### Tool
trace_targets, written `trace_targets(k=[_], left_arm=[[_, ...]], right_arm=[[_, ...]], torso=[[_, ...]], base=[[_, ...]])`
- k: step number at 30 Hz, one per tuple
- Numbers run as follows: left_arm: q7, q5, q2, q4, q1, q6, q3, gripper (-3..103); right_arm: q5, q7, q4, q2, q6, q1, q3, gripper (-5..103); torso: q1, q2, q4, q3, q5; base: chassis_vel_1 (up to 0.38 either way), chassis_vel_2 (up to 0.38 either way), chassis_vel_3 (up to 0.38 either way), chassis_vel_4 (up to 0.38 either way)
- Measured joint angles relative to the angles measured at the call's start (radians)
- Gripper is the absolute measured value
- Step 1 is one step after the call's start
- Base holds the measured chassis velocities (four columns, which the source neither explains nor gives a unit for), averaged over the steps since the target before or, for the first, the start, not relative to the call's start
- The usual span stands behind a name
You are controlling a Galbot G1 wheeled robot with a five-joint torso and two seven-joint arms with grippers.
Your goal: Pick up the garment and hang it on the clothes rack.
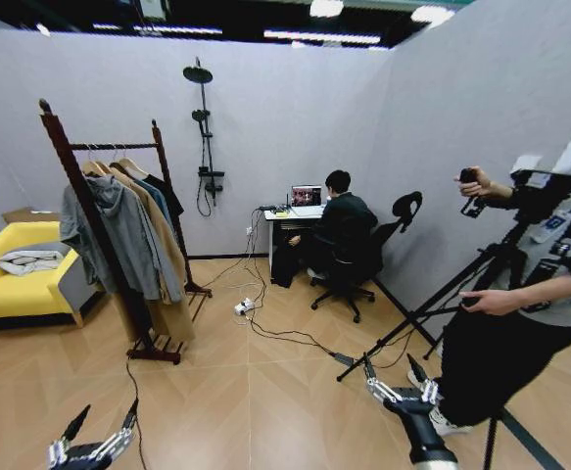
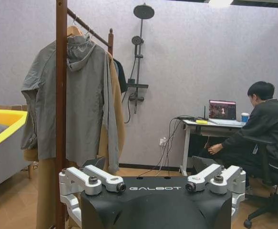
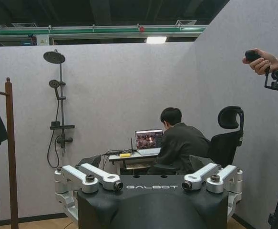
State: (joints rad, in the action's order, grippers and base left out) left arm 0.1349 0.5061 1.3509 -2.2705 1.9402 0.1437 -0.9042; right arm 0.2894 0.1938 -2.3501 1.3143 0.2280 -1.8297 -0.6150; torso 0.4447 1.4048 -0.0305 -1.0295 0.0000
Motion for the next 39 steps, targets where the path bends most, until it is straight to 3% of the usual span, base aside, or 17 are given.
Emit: trace_targets(k=[21,39], left_arm=[[0.000,0.000,0.000,0.000,0.000,0.000,0.000,100],[0.000,0.000,0.000,0.000,0.000,0.000,0.000,100]], right_arm=[[0.027,0.008,-0.006,-0.009,-0.036,0.029,-0.006,100],[0.077,-0.036,-0.010,-0.010,-0.047,0.014,-0.005,100]], torso=[[0.000,0.000,0.0000,0.000,0.0000],[0.000,0.000,0.0000,0.000,0.0000]], base=[[0.000,0.000,0.000,0.000],[0.000,0.000,0.000,0.000]])
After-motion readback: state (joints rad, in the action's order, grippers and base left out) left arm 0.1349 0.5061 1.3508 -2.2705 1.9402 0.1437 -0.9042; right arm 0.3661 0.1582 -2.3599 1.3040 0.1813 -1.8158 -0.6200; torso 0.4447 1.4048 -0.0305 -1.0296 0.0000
